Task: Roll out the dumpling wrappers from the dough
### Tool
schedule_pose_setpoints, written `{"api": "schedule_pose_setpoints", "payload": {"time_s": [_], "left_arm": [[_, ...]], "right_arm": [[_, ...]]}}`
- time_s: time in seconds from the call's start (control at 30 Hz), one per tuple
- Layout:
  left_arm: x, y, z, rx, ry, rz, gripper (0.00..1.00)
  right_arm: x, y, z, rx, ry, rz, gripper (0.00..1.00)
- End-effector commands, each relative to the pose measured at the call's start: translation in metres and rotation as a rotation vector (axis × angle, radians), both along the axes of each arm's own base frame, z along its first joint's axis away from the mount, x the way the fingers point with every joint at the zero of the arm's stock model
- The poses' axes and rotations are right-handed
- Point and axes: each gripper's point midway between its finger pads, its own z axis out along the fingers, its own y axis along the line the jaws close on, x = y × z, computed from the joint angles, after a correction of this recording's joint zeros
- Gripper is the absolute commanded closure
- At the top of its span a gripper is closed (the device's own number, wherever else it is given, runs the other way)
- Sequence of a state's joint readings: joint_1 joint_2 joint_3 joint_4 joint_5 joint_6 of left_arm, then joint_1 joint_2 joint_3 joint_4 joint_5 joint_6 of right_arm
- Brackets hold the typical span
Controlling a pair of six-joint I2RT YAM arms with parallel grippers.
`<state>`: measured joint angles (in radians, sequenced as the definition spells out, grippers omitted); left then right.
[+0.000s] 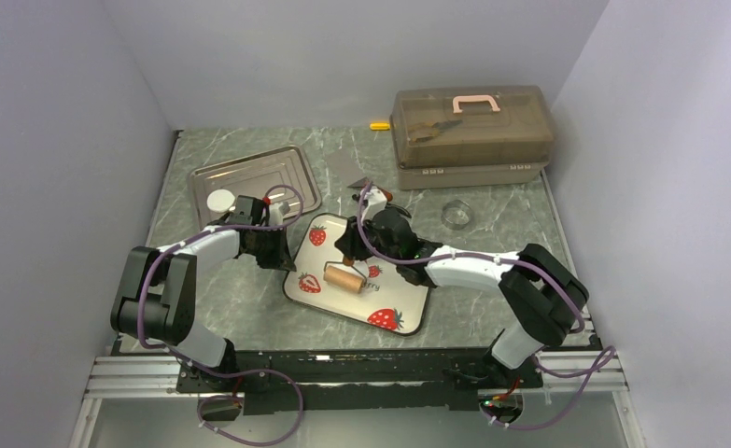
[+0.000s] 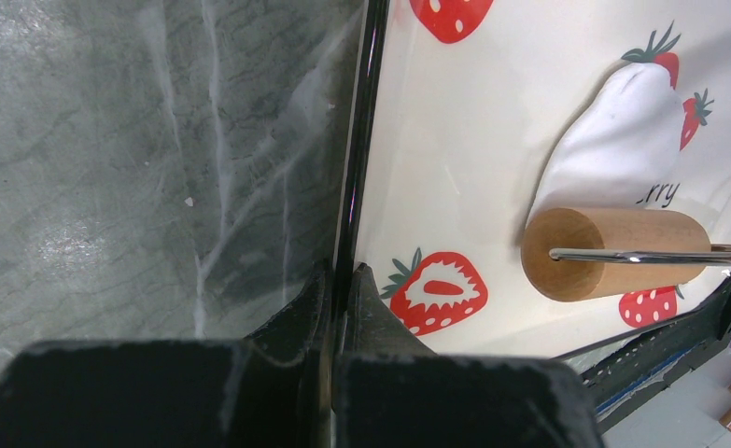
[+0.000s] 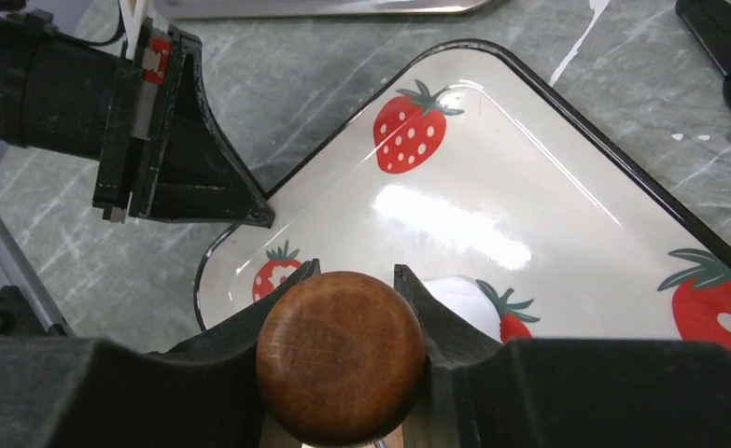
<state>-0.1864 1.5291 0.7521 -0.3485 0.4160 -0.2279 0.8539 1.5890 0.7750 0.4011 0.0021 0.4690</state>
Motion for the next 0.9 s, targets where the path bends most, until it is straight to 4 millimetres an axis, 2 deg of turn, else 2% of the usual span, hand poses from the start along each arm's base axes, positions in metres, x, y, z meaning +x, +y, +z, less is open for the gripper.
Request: {"api": "schedule_pose_setpoints", "payload": {"time_s": [0.0, 0.03, 0.07, 0.2, 0.3, 0.37, 0.47, 0.6, 0.77, 0.87], "left_arm": [[0.011, 0.011, -0.001, 0.040, -0.028, 0.050, 1.00], [0.011, 0.011, -0.001, 0.041, -0.029, 0.049, 1.00], [0.011, 0.011, -0.001, 0.041, -0.028, 0.049, 1.00], [0.011, 0.011, -0.001, 0.042, -0.029, 0.049, 1.00], [0.010, 0.011, -0.001, 0.042, -0.031, 0.049, 1.00], [0.011, 0.011, 0.000, 0.042, -0.033, 0.050, 1.00], [0.012, 0.012, 0.000, 0.046, -0.034, 0.052, 1.00], [0.012, 0.013, 0.002, 0.048, -0.041, 0.052, 1.00], [0.011, 0.012, 0.001, 0.049, -0.037, 0.050, 1.00], [0.012, 0.012, 0.000, 0.049, -0.034, 0.050, 1.00]], "right_arm": [[-0.033, -0.037, -0.053, -0.320, 0.143, 0.088, 1.00], [-0.026, -0.021, -0.028, -0.271, 0.105, 0.120, 1.00], [-0.025, -0.013, -0.012, -0.250, 0.094, 0.148, 1.00], [-0.010, 0.021, 0.078, -0.043, 0.029, 0.240, 1.00], [0.016, 0.023, 0.137, 0.113, -0.048, 0.208, 1.00], [0.034, 0.018, 0.150, 0.120, -0.098, 0.148, 1.00], [0.052, 0.012, 0.130, 0.053, -0.102, 0.071, 1.00], [0.055, 0.004, 0.068, -0.056, -0.015, 0.035, 1.00], [0.032, -0.011, -0.012, -0.189, 0.123, 0.029, 1.00], [0.006, -0.019, -0.054, -0.265, 0.236, 0.052, 1.00]]}}
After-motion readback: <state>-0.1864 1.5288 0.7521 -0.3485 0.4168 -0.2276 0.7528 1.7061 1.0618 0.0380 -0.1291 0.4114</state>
